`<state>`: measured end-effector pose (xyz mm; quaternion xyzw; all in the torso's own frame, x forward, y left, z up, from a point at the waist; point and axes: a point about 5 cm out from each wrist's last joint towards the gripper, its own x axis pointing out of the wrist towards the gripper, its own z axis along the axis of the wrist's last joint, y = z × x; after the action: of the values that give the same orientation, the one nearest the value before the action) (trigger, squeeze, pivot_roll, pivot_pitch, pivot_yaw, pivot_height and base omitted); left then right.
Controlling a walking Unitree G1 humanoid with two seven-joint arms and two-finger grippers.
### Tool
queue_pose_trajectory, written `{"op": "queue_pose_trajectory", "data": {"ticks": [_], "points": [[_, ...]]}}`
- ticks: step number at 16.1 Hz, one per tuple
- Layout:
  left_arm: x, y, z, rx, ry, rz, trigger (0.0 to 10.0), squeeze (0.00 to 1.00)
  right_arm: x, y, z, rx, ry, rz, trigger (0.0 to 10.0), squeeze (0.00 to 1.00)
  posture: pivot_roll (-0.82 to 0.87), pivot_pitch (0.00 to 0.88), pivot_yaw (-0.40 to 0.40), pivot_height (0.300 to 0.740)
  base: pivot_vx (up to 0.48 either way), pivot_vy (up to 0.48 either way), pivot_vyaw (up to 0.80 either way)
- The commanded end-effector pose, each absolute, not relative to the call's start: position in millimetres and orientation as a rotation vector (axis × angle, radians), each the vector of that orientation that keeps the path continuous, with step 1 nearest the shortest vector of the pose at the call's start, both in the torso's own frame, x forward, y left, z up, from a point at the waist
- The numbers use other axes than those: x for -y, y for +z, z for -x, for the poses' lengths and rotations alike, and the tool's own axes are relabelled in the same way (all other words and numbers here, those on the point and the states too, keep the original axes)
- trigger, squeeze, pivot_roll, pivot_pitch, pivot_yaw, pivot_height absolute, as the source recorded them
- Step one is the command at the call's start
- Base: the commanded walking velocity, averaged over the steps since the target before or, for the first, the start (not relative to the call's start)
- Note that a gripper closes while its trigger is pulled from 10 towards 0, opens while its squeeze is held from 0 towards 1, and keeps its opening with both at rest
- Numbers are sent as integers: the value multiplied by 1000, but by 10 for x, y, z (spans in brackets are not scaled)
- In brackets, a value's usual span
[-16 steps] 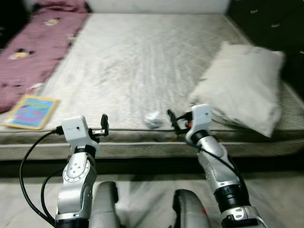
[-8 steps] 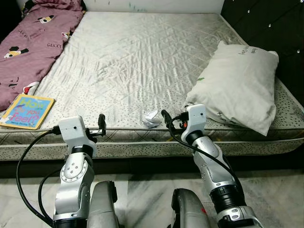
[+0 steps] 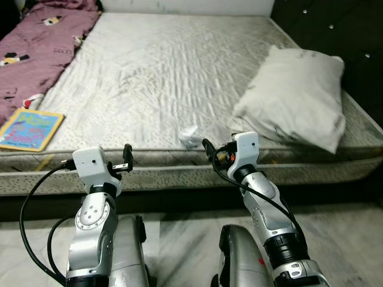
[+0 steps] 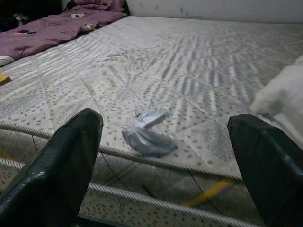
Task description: Clean up the room
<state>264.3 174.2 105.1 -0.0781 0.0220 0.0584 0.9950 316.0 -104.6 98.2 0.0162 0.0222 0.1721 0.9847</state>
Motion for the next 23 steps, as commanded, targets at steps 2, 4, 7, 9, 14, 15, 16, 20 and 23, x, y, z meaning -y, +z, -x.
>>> {"op": "queue_pose_trajectory", "data": {"ticks": [2,4,7,9,14,15,16,20,23], "points": [[-1720,1064,-2643,-40,107,166,10000,0,1031,994,-3152,-36,371,-8,10000,0,-55,33,-31,538,0,0,400],[-1716,1064,-2640,-40,104,168,10000,0,1025,990,-3147,-38,373,-11,10000,0,-54,32,-32,538,0,0,684],[-1707,1061,-2641,-41,91,181,10000,0,1026,981,-3151,-45,371,-16,10000,0,-54,32,-32,538,0,0,0],[-1699,1067,-2637,-38,84,185,10000,0,1019,979,-3149,-46,377,-14,10000,0,-53,34,-34,538,0,0,0],[-1705,1072,-2643,-37,81,197,10000,0,991,989,-3155,-41,393,-2,10000,0,-55,44,-33,538,271,0,91],[-1706,1074,-2653,-40,80,199,10000,0,983,1000,-3161,-37,397,3,10000,0,-59,54,-34,538,274,0,788],[-1707,1075,-2657,-40,80,200,10000,0,983,1002,-3164,-37,397,2,10000,0,-59,54,-34,538,274,0,788],[-1703,1070,-2665,-46,75,201,10000,0,980,1006,-3177,-37,387,-9,10000,0,-59,63,-34,538,272,0,0],[-1697,1071,-2665,-48,69,200,10000,0,974,1006,-3180,-37,384,-11,10000,0,-58,67,-34,538,266,0,0]]}}
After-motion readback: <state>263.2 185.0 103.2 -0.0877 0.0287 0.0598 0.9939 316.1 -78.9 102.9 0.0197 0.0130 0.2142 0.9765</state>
